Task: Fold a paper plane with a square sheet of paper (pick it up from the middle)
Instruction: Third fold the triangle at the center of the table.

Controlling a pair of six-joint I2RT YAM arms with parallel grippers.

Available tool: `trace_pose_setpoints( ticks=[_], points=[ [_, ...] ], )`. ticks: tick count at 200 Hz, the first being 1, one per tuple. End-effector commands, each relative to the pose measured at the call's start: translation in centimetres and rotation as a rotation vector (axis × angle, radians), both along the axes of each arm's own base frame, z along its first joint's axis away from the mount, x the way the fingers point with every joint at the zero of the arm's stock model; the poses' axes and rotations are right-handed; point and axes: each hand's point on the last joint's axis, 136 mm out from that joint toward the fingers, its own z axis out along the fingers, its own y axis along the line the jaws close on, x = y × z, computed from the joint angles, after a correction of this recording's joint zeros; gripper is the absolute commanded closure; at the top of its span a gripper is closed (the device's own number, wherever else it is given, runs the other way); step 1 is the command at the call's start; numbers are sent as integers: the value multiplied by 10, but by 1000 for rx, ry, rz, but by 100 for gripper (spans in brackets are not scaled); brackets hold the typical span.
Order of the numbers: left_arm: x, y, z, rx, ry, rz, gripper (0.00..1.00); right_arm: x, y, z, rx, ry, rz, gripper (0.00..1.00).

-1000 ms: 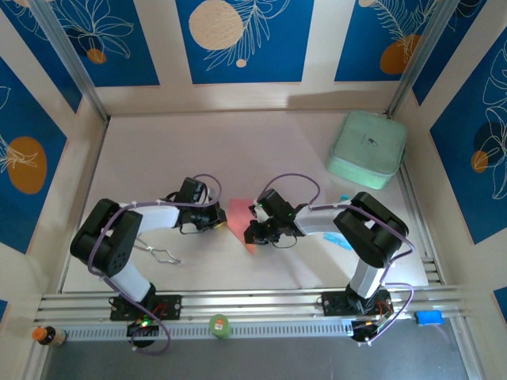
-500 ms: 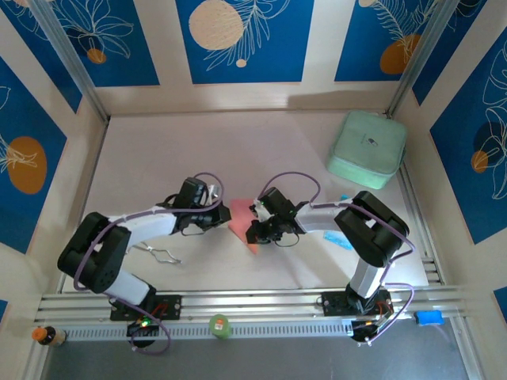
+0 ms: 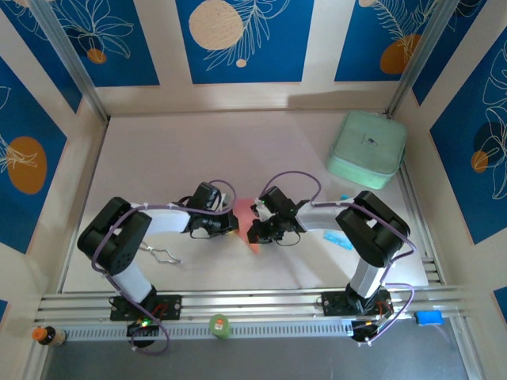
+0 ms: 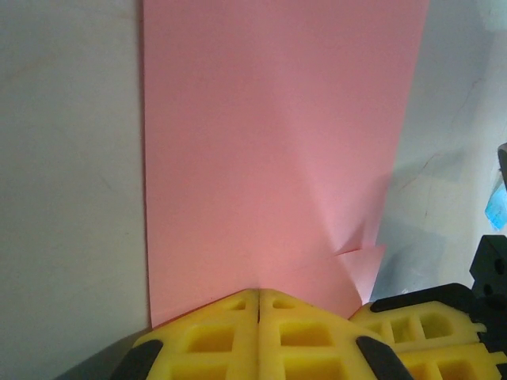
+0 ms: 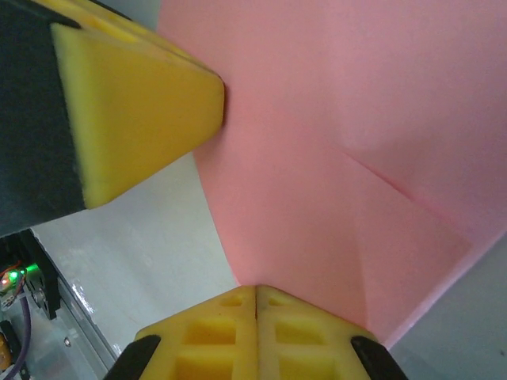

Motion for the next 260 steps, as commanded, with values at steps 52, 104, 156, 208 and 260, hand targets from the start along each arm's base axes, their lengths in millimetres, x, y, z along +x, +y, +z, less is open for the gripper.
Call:
trace_pose_setpoints(
  ticks=[52,104,156,208,260],
  points=[
    [-12,16,-19,82,47,15,100,10,22,8,-25,-4,-27,100],
    [-11,15,-18,73,45,19,100,9,22,-11,-34,34,-44,100],
    [-12,17,-23,87,56,16,100,-16,-2,-7,-45,55,-9,100],
    [-12,17,-22,83,57,24,100,-7,9,13,5,22,-4,100],
    [-12,17,-22,84,60,23,100,12,26,9,12,13,-8,99]
  ],
)
